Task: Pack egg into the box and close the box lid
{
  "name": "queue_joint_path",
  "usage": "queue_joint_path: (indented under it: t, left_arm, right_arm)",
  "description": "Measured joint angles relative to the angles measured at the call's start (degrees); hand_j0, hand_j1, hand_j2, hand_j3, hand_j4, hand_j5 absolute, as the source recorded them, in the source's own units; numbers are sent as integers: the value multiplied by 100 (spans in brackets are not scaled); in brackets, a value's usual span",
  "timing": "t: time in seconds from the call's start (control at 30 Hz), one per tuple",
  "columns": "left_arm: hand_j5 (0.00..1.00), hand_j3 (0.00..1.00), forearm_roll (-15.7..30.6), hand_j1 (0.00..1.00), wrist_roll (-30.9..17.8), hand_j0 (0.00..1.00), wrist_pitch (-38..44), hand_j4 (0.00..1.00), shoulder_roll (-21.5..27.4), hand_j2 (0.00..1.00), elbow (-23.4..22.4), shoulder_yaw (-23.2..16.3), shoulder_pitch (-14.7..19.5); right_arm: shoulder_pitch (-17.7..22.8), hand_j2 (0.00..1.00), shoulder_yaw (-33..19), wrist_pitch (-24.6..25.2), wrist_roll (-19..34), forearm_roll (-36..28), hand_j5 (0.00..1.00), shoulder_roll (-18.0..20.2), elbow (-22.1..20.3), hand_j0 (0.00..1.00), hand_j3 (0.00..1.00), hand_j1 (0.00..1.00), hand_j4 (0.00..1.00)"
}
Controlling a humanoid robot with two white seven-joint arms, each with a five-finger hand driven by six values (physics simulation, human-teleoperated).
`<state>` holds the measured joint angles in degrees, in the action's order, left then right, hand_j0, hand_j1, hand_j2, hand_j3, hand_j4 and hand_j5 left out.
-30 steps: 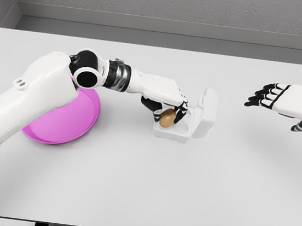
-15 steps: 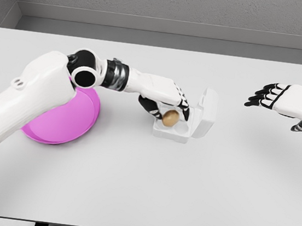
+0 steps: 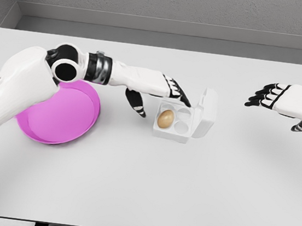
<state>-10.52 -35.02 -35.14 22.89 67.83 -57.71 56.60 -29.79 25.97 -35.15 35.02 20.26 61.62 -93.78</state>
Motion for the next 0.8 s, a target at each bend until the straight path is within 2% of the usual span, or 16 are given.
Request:
queue_joint_path:
  t: [0.17, 0.33, 0.47, 0.6, 0.8]
  left_arm:
    - [100, 100, 144, 100, 0, 100, -1, 100, 630, 100, 76, 81, -44]
    - [100, 100, 175, 100, 0, 100, -2, 100, 1048, 100, 93, 239, -132]
    - [100, 100, 185, 100, 0, 100, -1, 100, 1200, 100, 97, 309, -132]
    - [100, 100, 211, 100, 0, 100, -1, 100, 1272, 100, 100, 327, -132]
    - [100, 100, 221, 100, 0, 100, -1, 100, 1301, 100, 99, 333, -167]
  right_arm:
    - [-9, 100, -1, 0, 0, -1, 100, 0, 0, 100, 100, 100, 100]
    - [-9, 100, 0, 0, 0, -4, 100, 0, 0, 100, 100, 100, 100]
    - [44, 100, 73, 0, 0, 33, 100, -69, 2, 100, 100, 100, 100]
    - [18, 100, 334, 0, 0, 300, 100, -389, 14, 100, 100, 100, 100]
    - [9, 100, 438, 0, 0, 583, 100, -768, 48, 100, 100, 100, 100]
